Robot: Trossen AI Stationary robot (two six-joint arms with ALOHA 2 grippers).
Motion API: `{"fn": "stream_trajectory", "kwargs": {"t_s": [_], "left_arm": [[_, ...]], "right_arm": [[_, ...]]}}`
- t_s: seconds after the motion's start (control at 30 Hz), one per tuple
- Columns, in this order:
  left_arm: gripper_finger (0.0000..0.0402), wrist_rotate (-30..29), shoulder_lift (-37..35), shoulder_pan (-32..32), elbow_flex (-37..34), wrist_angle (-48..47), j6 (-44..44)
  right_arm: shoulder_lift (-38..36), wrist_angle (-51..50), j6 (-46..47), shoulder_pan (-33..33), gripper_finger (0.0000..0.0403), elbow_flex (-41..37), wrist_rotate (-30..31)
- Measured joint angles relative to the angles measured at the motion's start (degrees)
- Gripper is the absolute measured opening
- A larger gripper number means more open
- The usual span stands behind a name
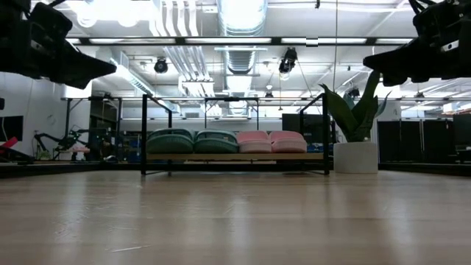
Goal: Pick and place slides into the shelf
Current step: Return to Home Position
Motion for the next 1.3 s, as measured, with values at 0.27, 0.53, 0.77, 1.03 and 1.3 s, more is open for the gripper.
{"fn": "stream_trajectory", "kwargs": {"t_s": [0.27, 0.53, 0.77, 1.03, 1.3], "left_arm": [[0.0001, 6.68, 0.31, -0.02, -5.46, 11.73, 2.88], [0.0001, 12.62, -0.09, 0.00, -5.62, 11.16, 4.32], [0.0001, 12.45, 0.09, 0.02, -5.66, 11.20, 6.02], [0.0001, 12.39, 0.10, 0.02, -5.61, 11.23, 6.09], [0.0001, 12.33, 0.09, 0.02, -5.61, 11.27, 6.09]], "right_arm": [[-0.32, -1.28, 0.31, 0.00, 0.0008, 0.00, 0.20], [-0.60, -1.85, 0.57, 0.00, 0.0008, 0.00, 0.20], [-0.60, -1.74, 0.64, 0.00, 0.0008, 0.00, -0.28], [-0.60, -0.07, 0.27, 0.00, 0.0008, 0.02, -0.28], [-0.56, -0.07, -1.97, 0.00, 0.0008, 0.02, -0.24]]}}
